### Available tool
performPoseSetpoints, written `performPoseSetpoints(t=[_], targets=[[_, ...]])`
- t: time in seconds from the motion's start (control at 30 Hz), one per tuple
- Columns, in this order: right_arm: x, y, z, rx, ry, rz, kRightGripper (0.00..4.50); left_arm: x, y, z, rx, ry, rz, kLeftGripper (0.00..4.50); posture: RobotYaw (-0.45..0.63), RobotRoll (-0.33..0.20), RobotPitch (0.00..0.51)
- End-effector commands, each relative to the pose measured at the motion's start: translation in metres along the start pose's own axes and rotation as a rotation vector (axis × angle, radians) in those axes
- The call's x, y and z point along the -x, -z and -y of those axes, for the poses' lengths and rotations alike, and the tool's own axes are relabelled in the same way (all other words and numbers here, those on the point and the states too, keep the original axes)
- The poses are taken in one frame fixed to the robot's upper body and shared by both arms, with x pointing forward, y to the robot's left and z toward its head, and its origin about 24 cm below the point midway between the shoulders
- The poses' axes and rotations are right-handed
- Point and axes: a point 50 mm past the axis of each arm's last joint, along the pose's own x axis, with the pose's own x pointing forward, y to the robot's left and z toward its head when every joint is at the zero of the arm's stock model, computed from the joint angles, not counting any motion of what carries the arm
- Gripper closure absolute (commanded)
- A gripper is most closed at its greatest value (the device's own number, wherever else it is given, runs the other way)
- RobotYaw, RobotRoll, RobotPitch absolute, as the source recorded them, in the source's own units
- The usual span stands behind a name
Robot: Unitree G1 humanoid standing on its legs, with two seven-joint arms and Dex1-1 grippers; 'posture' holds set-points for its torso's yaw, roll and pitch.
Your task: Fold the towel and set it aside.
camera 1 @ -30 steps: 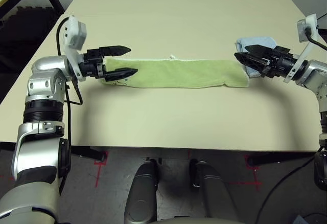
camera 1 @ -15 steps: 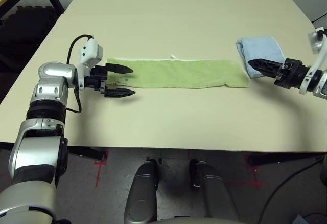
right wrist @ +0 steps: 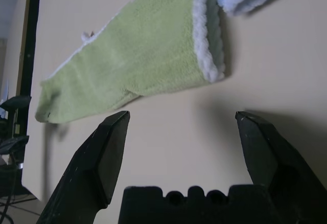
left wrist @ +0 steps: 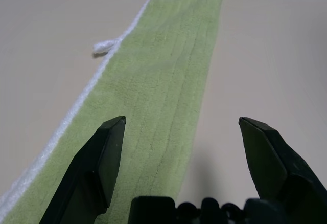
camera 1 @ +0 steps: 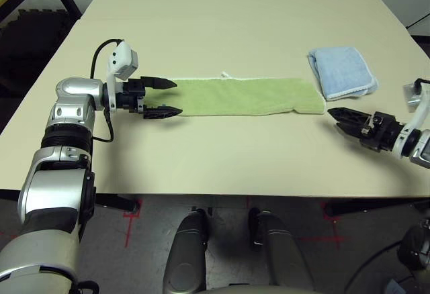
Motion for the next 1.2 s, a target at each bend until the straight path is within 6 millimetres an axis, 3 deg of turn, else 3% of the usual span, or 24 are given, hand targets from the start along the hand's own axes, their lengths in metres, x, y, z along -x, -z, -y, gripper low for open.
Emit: performPoseSetpoints(t=[0.03,0.3,0.8,0.93,0.97,1.2], targets=[[-0.012,0.002,0.001,-0.020,0.039,0.006,0.00,-0.001,-0.005,0.000,-0.015,0.017,0.003,0.01,0.04,0.000,0.232],[-0.035,0.002,-0.001,-0.029,0.050,0.046,0.00,-0.002,-0.008,0.001,-0.027,0.031,-0.001,0.01,0.05,0.000,0.225],[-0.029,0.005,0.012,-0.061,0.139,0.155,0.00,-0.002,-0.005,0.005,-0.020,0.047,-0.017,0.01,0.04,0.000,0.218],[-0.029,0.005,0.017,-0.074,0.163,0.183,1.31,-0.002,-0.006,0.004,-0.021,0.049,-0.018,0.00,0.04,0.000,0.216],[-0.029,0.005,0.018,-0.075,0.171,0.190,1.85,-0.002,-0.006,0.004,-0.021,0.049,-0.018,0.00,0.04,0.000,0.216],[-0.027,0.005,0.024,-0.082,0.221,0.239,4.47,-0.002,-0.005,0.004,-0.019,0.049,-0.023,0.00,0.04,0.000,0.218]])
